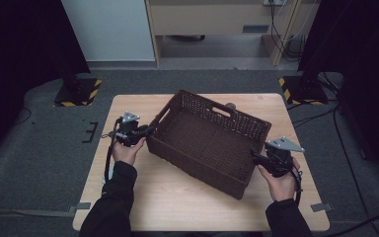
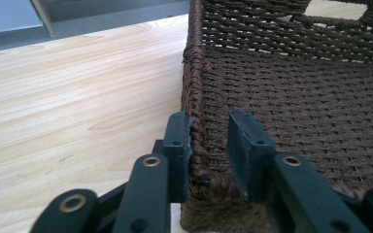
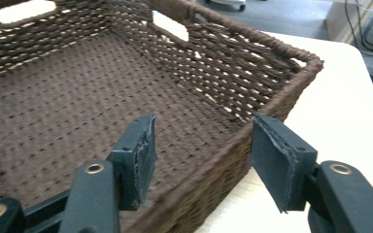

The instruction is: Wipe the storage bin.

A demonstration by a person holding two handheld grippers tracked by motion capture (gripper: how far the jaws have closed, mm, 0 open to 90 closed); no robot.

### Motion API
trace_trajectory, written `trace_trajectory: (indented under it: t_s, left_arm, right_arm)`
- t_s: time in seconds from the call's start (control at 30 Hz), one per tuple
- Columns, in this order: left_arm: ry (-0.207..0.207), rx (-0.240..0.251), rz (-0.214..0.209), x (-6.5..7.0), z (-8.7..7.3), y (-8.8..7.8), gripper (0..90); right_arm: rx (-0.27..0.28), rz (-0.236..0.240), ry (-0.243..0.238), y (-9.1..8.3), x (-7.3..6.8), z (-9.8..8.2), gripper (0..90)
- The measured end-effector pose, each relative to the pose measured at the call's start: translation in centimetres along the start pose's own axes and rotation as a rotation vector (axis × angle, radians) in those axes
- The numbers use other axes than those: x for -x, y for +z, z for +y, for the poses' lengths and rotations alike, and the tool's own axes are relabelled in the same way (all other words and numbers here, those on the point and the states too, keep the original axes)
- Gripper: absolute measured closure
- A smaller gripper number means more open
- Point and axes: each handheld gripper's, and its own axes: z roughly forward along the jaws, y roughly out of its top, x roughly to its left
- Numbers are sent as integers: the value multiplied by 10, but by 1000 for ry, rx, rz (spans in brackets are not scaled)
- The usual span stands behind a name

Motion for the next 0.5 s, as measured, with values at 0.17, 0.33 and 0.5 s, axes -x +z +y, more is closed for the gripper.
trace_trajectory:
  t_s: [0.17,0.33,0.5]
  left_arm:
    - [13,-10,9,9,-8,-15,696]
    - [30,-9,0,16,-17,-28,688]
    - [37,2,7,13,-13,-24,618]
  right_arm:
    - [-38,8,-21,2,-10,-5,404]
    - [-86,-29,-25,11,-8,-10,485]
    - [-103,-31,-31,19,-5,-10,574]
